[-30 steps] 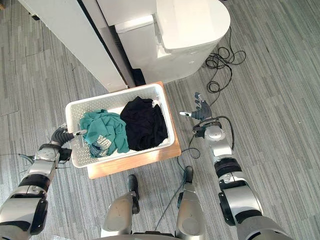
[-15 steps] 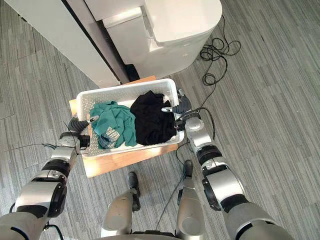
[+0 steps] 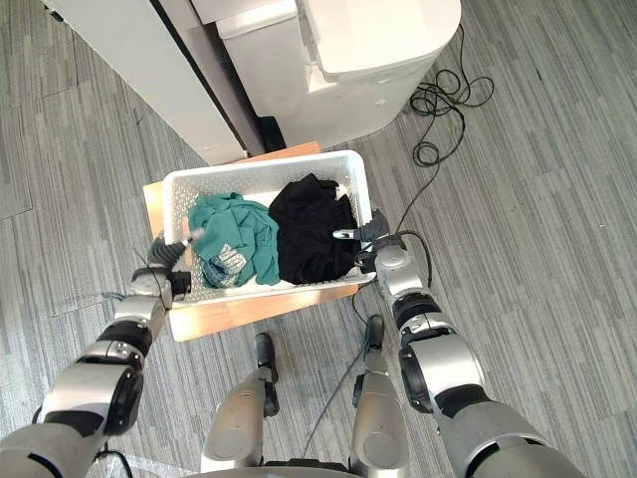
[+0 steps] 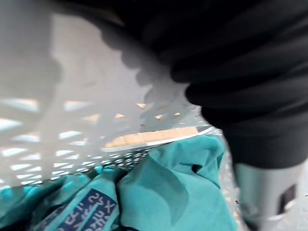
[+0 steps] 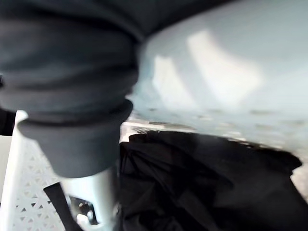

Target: Pick up the laundry basket with both hands and put the clothes into the washing machine.

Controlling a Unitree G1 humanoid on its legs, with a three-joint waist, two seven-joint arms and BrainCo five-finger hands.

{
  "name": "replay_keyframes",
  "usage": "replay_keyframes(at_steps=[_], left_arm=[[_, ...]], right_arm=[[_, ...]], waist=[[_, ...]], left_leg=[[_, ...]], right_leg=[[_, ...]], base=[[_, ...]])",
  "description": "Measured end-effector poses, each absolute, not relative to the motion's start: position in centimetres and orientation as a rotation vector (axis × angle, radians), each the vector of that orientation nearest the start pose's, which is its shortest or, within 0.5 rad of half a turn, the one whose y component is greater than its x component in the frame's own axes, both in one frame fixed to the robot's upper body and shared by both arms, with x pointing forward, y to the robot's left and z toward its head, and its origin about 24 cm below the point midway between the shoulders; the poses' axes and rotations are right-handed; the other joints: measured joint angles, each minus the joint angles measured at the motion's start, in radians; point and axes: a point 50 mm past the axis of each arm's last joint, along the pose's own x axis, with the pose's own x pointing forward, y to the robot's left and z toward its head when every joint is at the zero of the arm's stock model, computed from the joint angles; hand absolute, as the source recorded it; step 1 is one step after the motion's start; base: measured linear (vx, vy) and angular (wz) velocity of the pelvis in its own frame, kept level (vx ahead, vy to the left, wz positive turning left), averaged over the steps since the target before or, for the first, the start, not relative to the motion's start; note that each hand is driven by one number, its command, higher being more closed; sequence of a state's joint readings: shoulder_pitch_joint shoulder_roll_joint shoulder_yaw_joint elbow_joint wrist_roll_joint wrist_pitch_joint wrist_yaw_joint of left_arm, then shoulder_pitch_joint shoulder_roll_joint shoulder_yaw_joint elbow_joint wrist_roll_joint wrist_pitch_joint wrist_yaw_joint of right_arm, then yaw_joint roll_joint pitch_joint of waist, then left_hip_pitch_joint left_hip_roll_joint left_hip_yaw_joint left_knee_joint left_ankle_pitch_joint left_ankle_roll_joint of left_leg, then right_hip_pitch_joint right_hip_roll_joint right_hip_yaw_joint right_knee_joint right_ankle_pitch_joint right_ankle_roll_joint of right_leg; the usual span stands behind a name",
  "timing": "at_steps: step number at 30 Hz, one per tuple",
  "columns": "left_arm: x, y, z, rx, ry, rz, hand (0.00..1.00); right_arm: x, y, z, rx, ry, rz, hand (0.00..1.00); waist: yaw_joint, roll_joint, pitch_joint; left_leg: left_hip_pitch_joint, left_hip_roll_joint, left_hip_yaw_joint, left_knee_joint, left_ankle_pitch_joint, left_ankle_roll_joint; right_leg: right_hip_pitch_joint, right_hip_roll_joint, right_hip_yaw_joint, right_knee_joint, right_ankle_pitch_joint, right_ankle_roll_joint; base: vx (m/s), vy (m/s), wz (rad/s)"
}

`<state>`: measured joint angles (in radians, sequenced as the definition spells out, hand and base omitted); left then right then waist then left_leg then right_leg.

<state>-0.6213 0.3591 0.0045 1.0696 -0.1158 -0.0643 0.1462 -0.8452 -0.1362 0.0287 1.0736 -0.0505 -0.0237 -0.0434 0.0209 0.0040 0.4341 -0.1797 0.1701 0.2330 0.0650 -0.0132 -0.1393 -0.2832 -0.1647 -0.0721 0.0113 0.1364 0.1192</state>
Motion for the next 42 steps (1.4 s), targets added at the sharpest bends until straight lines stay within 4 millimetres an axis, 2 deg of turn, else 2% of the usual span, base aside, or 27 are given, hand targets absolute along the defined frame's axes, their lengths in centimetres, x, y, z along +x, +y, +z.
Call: replay_keyframes(at_steps=[1, 8, 16, 23, 25, 28, 30, 34, 36, 38, 39, 40, 41, 42], left_arm=[[33.7, 25.3, 1.5, 0.242, 0.352, 0.286, 1.0], [33.3, 24.8, 0.7, 0.266, 0.374, 0.256, 1.0], [32.3, 24.6, -0.7, 0.269, 0.423, 0.236, 1.0], [30.8, 23.5, -2.8, 0.242, 0.489, 0.168, 1.0], [30.0, 23.2, -3.8, 0.223, 0.52, 0.147, 1.0], [26.6, 23.1, -6.9, 0.201, 0.633, 0.094, 1.0], [24.7, 23.2, -8.1, 0.187, 0.671, 0.07, 1.0], [22.7, 22.6, -9.1, 0.155, 0.692, 0.011, 1.0], [21.9, 21.8, -9.3, 0.133, 0.678, -0.004, 1.0], [20.6, 20.4, -9.6, 0.093, 0.659, -0.021, 1.0], [20.1, 19.3, -9.7, 0.06, 0.645, -0.033, 1.0], [19.8, 18.7, -9.7, 0.035, 0.641, -0.036, 1.0], [18.9, 17.8, -10.0, -0.018, 0.64, -0.024, 1.0], [18.2, 17.3, -10.0, -0.061, 0.635, -0.013, 1.0]], right_arm=[[38.6, -13.8, 6.4, -0.273, 0.209, 0.068, 1.0], [38.6, -14.4, 6.5, -0.378, 0.193, 0.049, 1.0], [38.3, -15.1, 5.9, -0.517, 0.203, 0.054, 1.0], [37.0, -16.4, 3.8, -0.578, 0.266, 0.062, 1.0], [35.9, -17.2, 2.6, -0.578, 0.302, 0.062, 1.0], [32.2, -18.2, -1.4, -0.543, 0.404, 0.097, 1.0], [30.0, -18.6, -3.1, -0.518, 0.444, 0.112, 1.0], [26.2, -19.9, -5.1, -0.457, 0.494, 0.091, 1.0], [24.7, -20.7, -5.4, -0.415, 0.494, 0.053, 1.0], [23.0, -21.9, -6.0, -0.354, 0.505, -0.018, 1.0], [22.2, -22.8, -6.1, -0.335, 0.508, -0.061, 1.0], [21.9, -23.2, -6.0, -0.328, 0.502, -0.081, 1.0], [21.7, -23.4, -5.7, -0.292, 0.481, -0.109, 1.0], [21.7, -23.6, -5.4, -0.287, 0.467, -0.123, 1.0]], waist=[[-0.002, 0.003, 0.002], [-0.003, 0.016, 0.002], [-0.005, 0.018, 0.003], [-0.007, 0.022, 0.0], [-0.009, 0.025, -0.02], [-0.019, 0.026, -0.095], [-0.035, 0.024, -0.131], [-0.053, 0.018, -0.195], [-0.059, 0.02, -0.198], [-0.061, 0.018, -0.213], [-0.061, 0.01, -0.221], [-0.06, 0.012, -0.223], [-0.062, 0.019, -0.227], [-0.064, 0.017, -0.227]], left_leg=[[0.001, 0.0, -0.001, -0.001, 0.001, 0.0], [0.005, 0.0, -0.001, -0.001, 0.001, 0.0], [0.024, 0.0, -0.001, 0.0, 0.001, 0.0], [0.076, 0.0, -0.011, -0.005, 0.001, 0.0], [0.089, 0.001, -0.012, -0.017, 0.003, -0.004], [0.113, 0.006, -0.01, -0.036, 0.002, -0.005], [0.137, 0.009, -0.008, -0.053, 0.002, -0.005], [0.149, 0.028, -0.002, -0.029, -0.013, -0.02], [0.146, 0.063, -0.009, 0.064, -0.064, -0.028], [0.119, 0.097, -0.019, 0.225, -0.107, -0.01], [0.077, 0.088, -0.076, 0.343, -0.098, 0.004], [0.066, 0.079, -0.117, 0.385, -0.093, 0.009], [0.054, 0.052, -0.208, 0.456, -0.099, 0.016], [0.039, 0.014, -0.287, 0.504, -0.155, 0.023]], right_leg=[[0.001, 0.0, -0.002, 0.0, 0.0, 0.0], [0.005, -0.001, -0.006, 0.0, 0.0, 0.0], [0.025, -0.001, -0.007, 0.0, 0.0, 0.001], [0.09, 0.0, -0.023, -0.015, -0.001, 0.001], [0.106, 0.001, -0.032, -0.023, -0.001, 0.0], [0.136, 0.011, -0.038, -0.054, -0.001, 0.0], [0.161, 0.015, -0.04, -0.069, -0.001, 0.0], [0.182, 0.03, -0.04, -0.069, -0.009, -0.004], [0.213, 0.053, -0.038, -0.057, -0.04, -0.014], [0.219, 0.073, -0.008, -0.013, -0.087, -0.009], [0.218, 0.064, 0.009, 0.007, -0.094, -0.01], [0.225, 0.062, 0.027, 0.013, -0.095, -0.01], [0.224, 0.063, 0.072, 0.033, -0.092, -0.014], [0.212, 0.066, 0.119, 0.05, -0.089, -0.019]], base=[[0.0, 0.0, 0.0], [0.0, 0.0, 0.0], [0.0, 0.0, 0.0], [0.0, 0.004, 0.04], [0.02, 0.001, 0.08], [0.07, -0.007, 0.02], [0.08, -0.008, -0.02], [0.02, -0.015, -0.03], [-0.02, -0.057, -0.11], [-0.07, -0.078, -0.34], [-0.08, -0.059, -0.45], [-0.03, -0.029, -0.7], [0.02, 0.018, -0.87], [-0.02, 0.182, -1.74]])
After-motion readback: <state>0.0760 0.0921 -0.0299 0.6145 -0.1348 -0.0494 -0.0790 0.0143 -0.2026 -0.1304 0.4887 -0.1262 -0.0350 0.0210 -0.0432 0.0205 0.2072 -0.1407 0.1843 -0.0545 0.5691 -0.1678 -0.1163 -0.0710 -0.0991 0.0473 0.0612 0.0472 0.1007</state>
